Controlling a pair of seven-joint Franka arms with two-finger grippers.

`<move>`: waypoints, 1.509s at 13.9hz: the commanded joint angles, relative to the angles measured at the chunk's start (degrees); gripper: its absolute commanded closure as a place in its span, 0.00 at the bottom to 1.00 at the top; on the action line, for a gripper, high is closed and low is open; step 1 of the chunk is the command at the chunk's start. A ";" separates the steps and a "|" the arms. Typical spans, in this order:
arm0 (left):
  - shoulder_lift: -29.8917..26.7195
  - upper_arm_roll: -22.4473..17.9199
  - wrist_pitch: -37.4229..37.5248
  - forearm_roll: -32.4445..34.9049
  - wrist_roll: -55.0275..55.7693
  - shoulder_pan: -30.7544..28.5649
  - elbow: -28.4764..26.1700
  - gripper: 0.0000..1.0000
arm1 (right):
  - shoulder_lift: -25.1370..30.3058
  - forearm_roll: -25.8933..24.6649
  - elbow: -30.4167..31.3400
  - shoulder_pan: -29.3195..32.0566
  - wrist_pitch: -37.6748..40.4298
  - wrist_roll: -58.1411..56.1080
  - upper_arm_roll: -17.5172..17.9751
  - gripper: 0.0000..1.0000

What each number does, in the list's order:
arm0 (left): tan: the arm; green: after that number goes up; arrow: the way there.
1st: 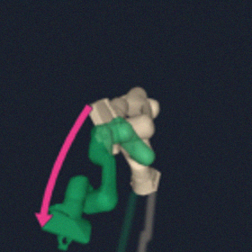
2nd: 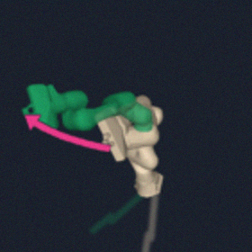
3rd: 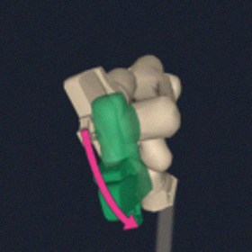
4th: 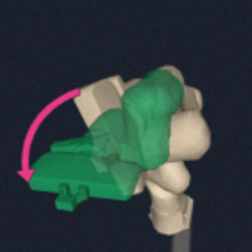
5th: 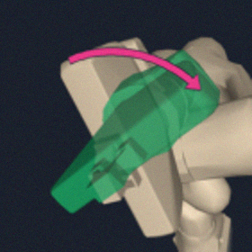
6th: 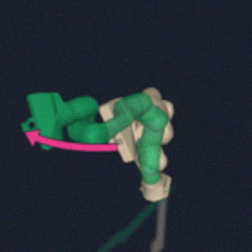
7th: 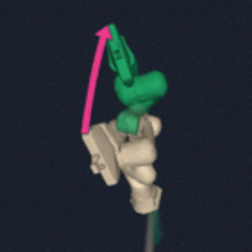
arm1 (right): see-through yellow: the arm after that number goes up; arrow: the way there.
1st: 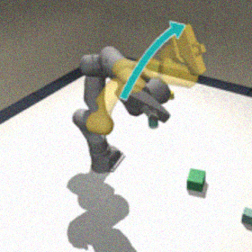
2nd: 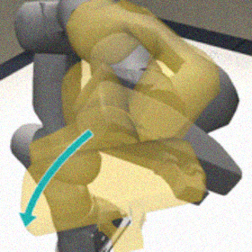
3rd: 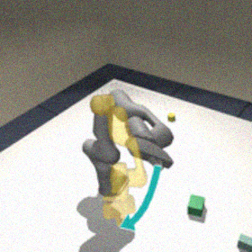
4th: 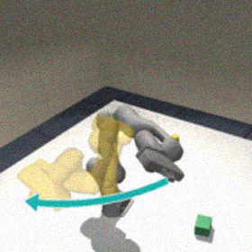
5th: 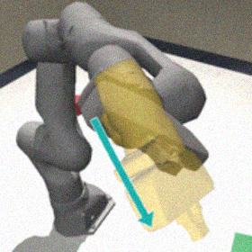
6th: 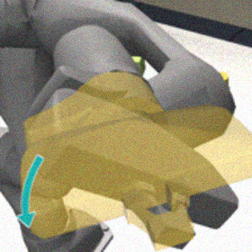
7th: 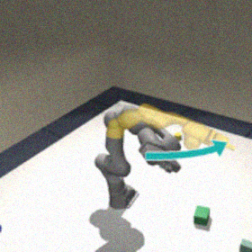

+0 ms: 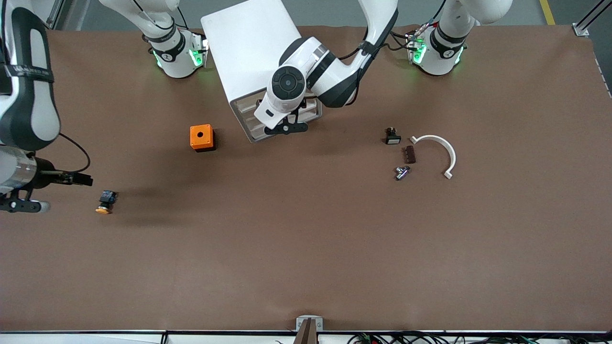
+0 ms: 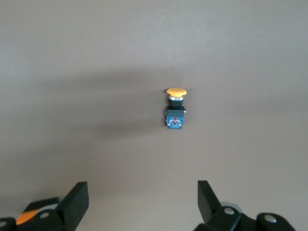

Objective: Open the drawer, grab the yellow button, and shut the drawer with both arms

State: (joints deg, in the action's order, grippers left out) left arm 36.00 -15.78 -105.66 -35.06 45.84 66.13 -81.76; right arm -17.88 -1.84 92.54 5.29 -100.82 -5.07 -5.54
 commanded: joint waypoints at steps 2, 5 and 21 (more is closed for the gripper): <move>-2.34 1.90 -0.16 -0.98 -0.49 0.49 -3.40 0.00 | -0.06 1.74 -9.21 -0.98 10.62 -0.11 0.36 0.00; -2.34 1.90 -0.16 -0.98 -0.49 0.31 -3.49 0.00 | 1.97 3.33 -12.99 -2.56 14.76 0.24 0.44 0.00; -11.66 0.23 11.60 13.60 -0.49 -17.51 -3.23 0.00 | 4.34 2.46 -14.84 -4.23 14.51 -0.21 0.45 0.00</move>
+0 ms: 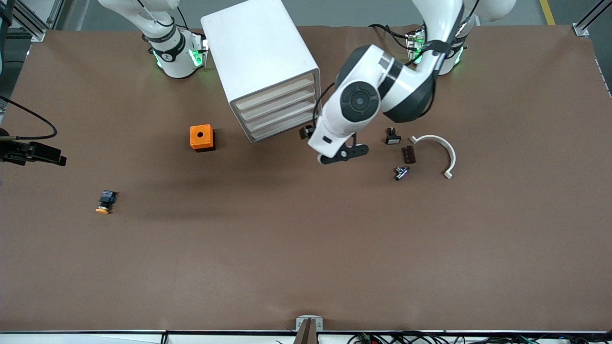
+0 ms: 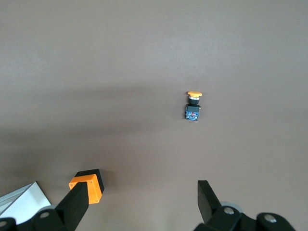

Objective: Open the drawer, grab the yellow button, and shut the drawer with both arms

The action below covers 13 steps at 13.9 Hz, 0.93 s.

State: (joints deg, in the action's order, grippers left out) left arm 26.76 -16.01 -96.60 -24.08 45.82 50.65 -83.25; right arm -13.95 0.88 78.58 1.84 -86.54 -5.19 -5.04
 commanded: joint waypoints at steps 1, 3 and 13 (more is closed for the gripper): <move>-2.85 0.45 3.43 3.67 -0.47 -3.26 -1.74 0.00 | 0.16 -0.44 -2.80 -0.79 0.58 0.26 -0.05 0.00; -3.29 0.45 4.05 6.92 -0.56 -5.11 -1.57 0.00 | 0.50 0.17 -3.96 -0.44 0.76 0.18 -0.32 0.00; -4.96 0.89 4.93 8.35 -5.45 -13.11 -1.13 0.00 | 7.70 0.08 -2.57 -0.61 8.32 0.44 -0.23 0.00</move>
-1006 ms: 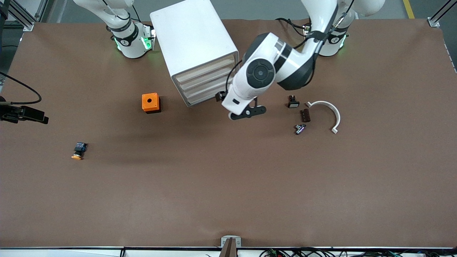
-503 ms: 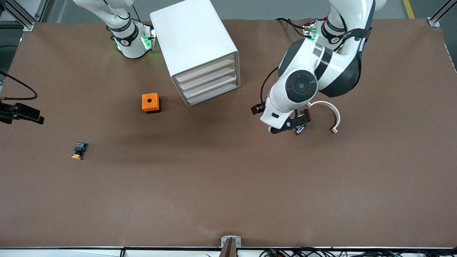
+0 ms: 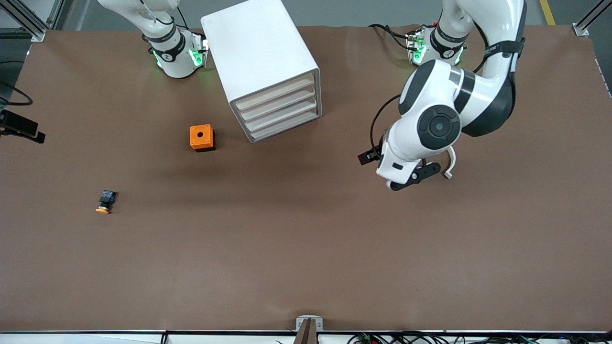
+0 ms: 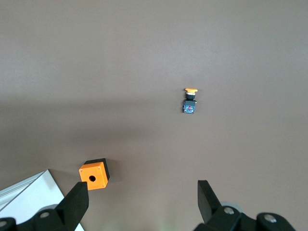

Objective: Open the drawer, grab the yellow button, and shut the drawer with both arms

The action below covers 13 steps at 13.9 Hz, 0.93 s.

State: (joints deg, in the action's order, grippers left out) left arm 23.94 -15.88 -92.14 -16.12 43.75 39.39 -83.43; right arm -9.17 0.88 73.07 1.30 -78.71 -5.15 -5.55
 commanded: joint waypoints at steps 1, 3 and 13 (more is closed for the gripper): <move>-2.31 0.76 0.56 0.39 -6.01 -2.82 -0.51 0.00 | 5.36 0.17 6.26 0.02 -0.30 0.93 0.28 0.00; -4.33 0.67 0.82 0.39 -12.95 -5.37 -0.50 0.00 | 8.36 0.17 10.40 0.11 -1.09 1.29 0.28 0.00; -22.06 0.50 10.49 7.93 -34.77 -17.41 -10.84 0.00 | 15.58 0.26 19.74 -0.07 -7.69 1.29 0.36 0.00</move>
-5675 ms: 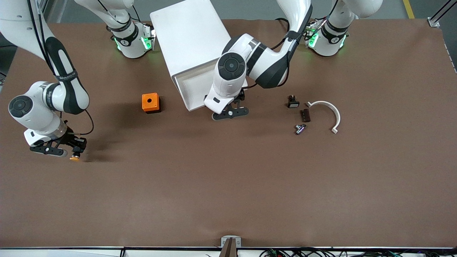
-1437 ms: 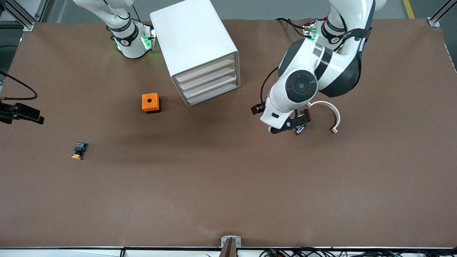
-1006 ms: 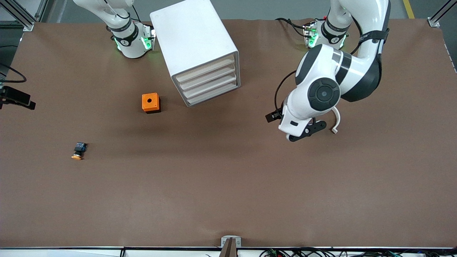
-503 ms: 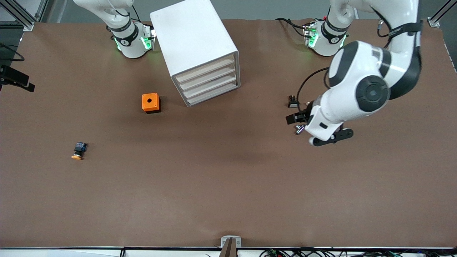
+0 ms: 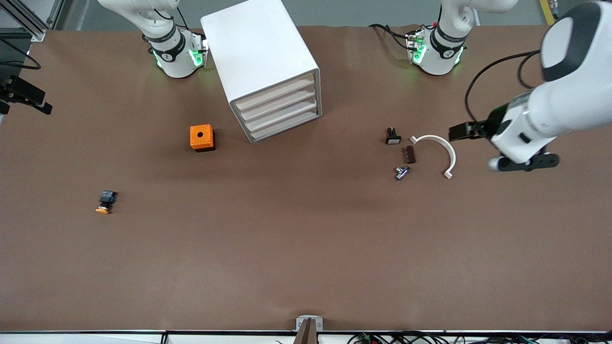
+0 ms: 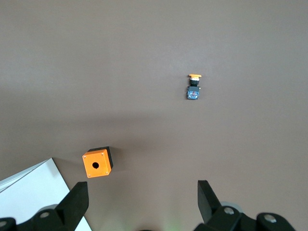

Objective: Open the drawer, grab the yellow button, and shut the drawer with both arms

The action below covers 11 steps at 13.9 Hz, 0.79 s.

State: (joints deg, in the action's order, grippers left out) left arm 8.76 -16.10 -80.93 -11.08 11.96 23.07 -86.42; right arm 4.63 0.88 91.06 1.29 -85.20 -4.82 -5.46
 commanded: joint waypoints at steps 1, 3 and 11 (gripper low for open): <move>-9.35 0.72 -0.90 5.08 -4.48 -1.18 -10.32 0.00 | 1.79 0.26 1.75 -0.15 -1.20 0.95 0.27 0.00; -12.87 0.72 -1.33 7.99 -6.50 -1.45 -13.67 0.00 | 1.79 0.35 1.75 -0.24 -0.93 0.95 0.36 0.00; -24.13 2.64 -11.88 13.62 -13.19 -8.11 -27.03 0.00 | 1.97 0.44 1.75 -1.38 -1.11 0.86 0.36 0.00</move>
State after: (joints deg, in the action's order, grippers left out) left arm -11.36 -15.79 -89.72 -0.23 -1.00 16.38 -108.91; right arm 4.89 0.93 91.25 0.77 -85.63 -4.81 -4.90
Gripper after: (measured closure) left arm 0.000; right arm 0.000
